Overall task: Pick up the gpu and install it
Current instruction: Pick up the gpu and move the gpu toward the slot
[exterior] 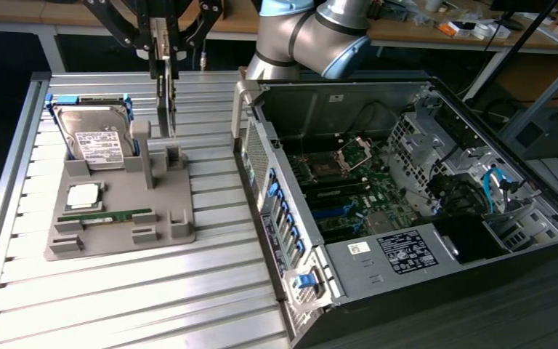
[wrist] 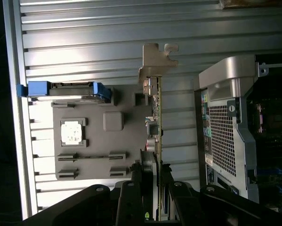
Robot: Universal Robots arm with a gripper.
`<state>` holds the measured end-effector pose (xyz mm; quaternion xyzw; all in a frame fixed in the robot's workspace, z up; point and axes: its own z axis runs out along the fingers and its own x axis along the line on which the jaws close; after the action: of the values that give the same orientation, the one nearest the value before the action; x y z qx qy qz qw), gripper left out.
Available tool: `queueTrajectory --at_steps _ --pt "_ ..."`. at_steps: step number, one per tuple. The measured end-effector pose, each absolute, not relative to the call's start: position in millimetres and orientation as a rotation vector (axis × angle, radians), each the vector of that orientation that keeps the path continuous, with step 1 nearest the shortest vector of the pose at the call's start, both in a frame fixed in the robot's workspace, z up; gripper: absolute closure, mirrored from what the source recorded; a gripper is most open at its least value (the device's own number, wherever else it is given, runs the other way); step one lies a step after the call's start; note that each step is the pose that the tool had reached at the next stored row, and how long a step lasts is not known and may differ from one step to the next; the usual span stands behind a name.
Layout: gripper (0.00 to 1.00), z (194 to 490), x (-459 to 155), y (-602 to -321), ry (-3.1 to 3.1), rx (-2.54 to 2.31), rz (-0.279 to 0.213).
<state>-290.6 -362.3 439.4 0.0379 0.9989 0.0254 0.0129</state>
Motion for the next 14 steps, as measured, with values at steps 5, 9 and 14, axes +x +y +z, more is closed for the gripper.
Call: queueTrajectory --at_steps 5,9,14 --pt "0.73 439.5 -290.5 -362.3 3.112 0.118 0.083" --pt "0.73 439.5 -290.1 -363.0 3.112 0.118 0.083" --pt "0.73 439.5 -288.4 -365.3 3.113 0.118 0.083"
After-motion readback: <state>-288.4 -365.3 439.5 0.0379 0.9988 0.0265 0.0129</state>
